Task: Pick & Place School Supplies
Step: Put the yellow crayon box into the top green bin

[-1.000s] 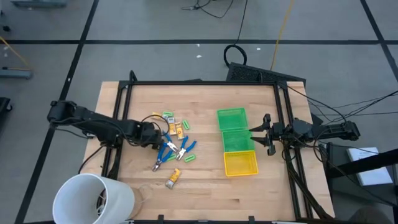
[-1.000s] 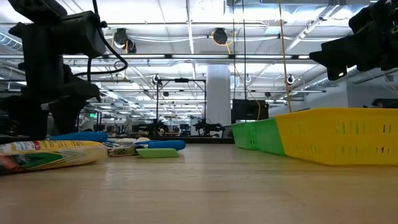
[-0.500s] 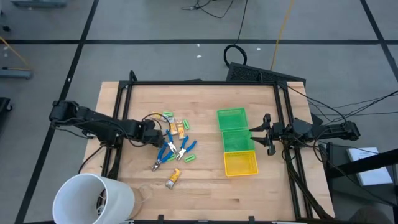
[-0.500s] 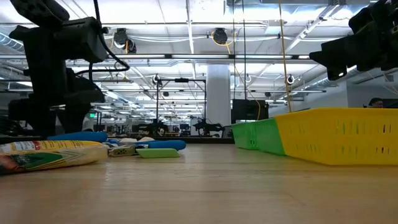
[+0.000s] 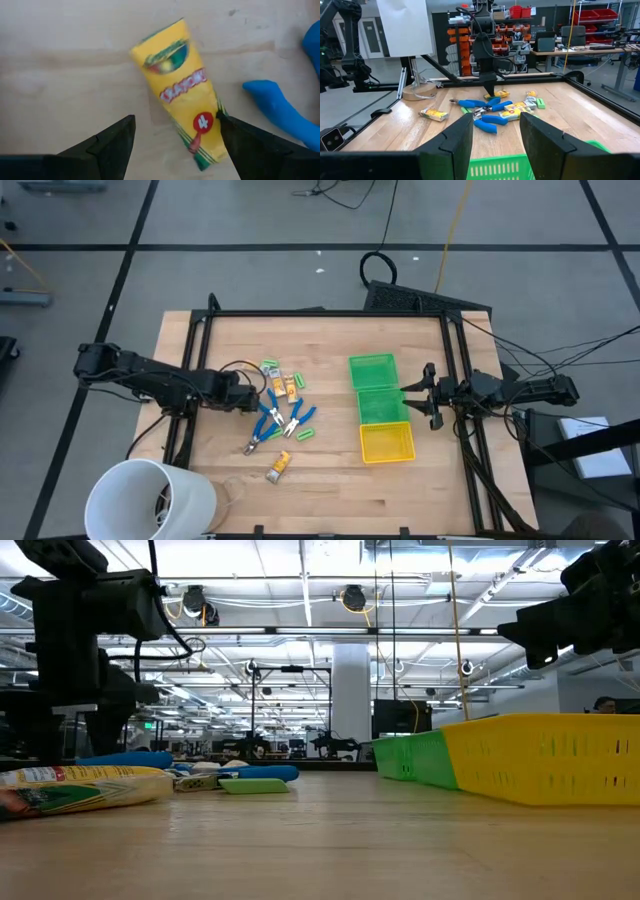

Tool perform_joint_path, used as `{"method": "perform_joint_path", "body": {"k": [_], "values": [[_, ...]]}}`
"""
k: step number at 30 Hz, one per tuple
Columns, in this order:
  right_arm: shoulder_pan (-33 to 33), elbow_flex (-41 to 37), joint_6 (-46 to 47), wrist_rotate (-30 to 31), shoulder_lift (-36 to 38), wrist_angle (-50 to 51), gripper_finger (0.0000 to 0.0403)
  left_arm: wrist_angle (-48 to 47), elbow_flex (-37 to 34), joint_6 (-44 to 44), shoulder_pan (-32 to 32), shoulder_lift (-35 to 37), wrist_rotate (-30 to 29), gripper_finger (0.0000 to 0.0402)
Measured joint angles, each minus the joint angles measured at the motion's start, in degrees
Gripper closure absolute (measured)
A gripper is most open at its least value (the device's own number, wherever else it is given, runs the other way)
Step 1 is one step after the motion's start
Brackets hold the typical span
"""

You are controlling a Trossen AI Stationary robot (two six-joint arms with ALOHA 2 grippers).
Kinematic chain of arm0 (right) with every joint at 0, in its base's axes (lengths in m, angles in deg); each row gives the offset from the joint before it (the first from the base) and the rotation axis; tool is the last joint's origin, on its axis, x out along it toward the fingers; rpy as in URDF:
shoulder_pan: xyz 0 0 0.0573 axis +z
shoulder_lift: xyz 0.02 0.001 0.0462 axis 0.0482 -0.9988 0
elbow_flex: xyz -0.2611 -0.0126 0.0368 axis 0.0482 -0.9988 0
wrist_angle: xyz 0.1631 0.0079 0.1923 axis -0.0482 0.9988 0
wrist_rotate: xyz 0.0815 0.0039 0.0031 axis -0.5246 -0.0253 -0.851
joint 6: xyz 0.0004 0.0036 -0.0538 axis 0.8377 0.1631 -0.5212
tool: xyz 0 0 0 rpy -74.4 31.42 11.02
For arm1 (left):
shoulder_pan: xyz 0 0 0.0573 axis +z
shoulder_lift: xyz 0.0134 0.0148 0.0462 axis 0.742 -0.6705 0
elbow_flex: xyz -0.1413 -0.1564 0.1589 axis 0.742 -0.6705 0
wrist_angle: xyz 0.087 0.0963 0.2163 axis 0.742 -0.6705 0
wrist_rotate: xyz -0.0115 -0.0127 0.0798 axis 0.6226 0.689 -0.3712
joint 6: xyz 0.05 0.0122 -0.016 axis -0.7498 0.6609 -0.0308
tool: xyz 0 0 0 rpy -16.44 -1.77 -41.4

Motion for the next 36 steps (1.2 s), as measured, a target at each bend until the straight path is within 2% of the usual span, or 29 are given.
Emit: {"method": "perform_joint_path", "body": {"k": [14, 22, 28, 36], "values": [[0.0, 0.0, 0.0, 0.0, 0.0, 0.0, 0.0248, 6.3, 0.1, 2.0, 0.0, -1.4, -2.8, 0.0108], [0.0, 0.0, 0.0, 0.0, 0.0, 0.0, 0.0248, 6.1, 0.5, 1.2, -0.2, -6.5, -0.3, 0.0108], [0.0, 0.0, 0.0, 0.0, 0.0, 0.0, 0.0248, 4.5, 0.5, -4.5, -3.2, -8.2, -0.3, 0.0108], [0.0, 0.0, 0.0, 0.0, 0.0, 0.0, 0.0248, 3.5, 0.3, -4.4, -6.0, -8.4, -3.4, 0.0108]]}}
